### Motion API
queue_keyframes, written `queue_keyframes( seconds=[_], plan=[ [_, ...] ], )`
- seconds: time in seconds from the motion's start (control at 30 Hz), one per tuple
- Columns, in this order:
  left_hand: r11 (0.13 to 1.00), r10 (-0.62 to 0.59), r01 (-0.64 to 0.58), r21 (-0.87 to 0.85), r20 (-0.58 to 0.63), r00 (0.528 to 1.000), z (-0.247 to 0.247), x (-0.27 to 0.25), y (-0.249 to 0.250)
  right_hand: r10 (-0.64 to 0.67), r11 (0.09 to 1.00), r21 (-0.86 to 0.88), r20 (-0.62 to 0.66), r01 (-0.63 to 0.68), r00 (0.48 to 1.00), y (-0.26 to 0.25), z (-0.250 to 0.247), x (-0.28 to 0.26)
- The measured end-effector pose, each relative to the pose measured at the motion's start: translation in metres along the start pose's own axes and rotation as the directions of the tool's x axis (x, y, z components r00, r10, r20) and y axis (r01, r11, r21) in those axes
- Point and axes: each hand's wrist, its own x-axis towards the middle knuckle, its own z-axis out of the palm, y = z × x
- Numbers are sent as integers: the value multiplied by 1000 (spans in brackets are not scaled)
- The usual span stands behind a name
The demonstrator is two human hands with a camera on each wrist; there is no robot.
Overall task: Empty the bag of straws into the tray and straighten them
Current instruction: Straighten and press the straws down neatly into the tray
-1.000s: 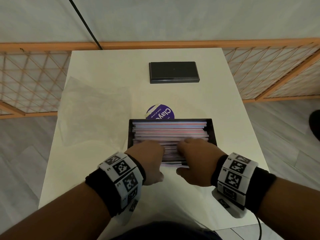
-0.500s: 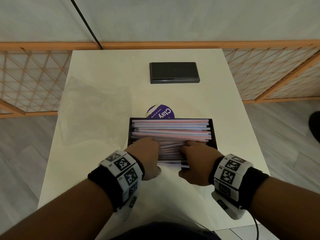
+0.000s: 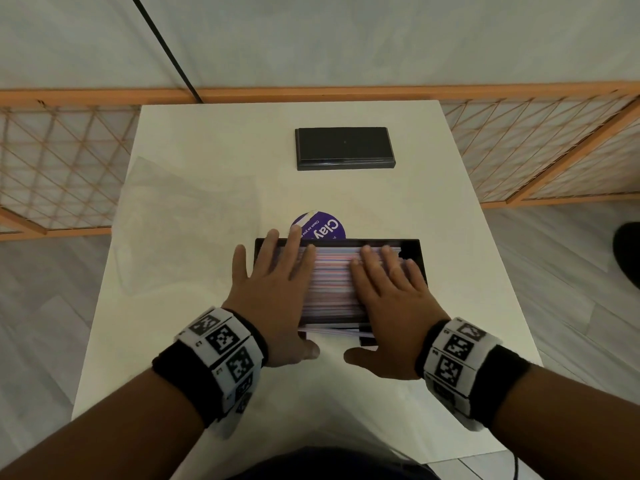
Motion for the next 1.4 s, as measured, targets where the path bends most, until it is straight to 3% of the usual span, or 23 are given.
queue_keyframes(
  seconds=[0.33, 0.4, 0.43, 0.5, 0.53, 0.57, 0.67, 0.73, 1.03, 1.13, 1.23, 1.33, 1.4],
  plan=[
    [998, -57, 54, -35, -81, 995, 10, 19, -4, -6, 999, 54, 2, 6, 1000, -4, -12, 22],
    [997, -47, 44, -60, -60, 997, 5, 23, -6, 0, 996, 85, -104, 9, 995, -6, -24, 18],
    [995, -40, 35, -91, -53, 998, 1, 24, -8, -14, 996, 88, -218, 34, 976, -7, -28, 13],
    [976, -36, 26, -218, -42, 998, -4, 25, -10, -58, 991, 80, -491, 111, 869, -8, -24, -1],
    [948, -41, 25, -318, -42, 998, -6, 26, -11, -79, 985, 80, -575, 152, 814, -8, -17, -9],
    [903, -51, 24, -430, -52, 997, -6, 26, -12, -104, 979, 85, -581, 188, 807, -9, -9, -15],
    [754, -108, -14, -657, -146, 983, -3, 24, -13, -110, 991, 38, -326, 129, 939, -15, 26, -19],
    [726, -133, -29, -687, -181, 975, 0, 24, -12, -50, 998, -55, -151, 42, 987, -16, 50, -5],
    [791, -102, -44, -610, -202, 974, 6, 26, -12, 25, 999, -27, -64, -27, 998, -15, 74, 41],
    [773, -98, -48, -633, -193, 976, 6, 27, -14, -19, 995, -99, -10, 18, 1000, -14, 72, 36],
    [630, -110, -80, -772, -190, 976, 7, 29, -20, -88, 976, -200, -33, 80, 996, -10, 55, 15],
    [383, -145, -127, -915, -195, 970, 7, 31, -27, -102, 976, -210, -195, 61, 975, -2, 29, -16],
    [301, -162, -144, -943, -200, 966, 9, 32, -29, -97, 983, -179, -325, 40, 941, 6, 6, -31]
  ],
)
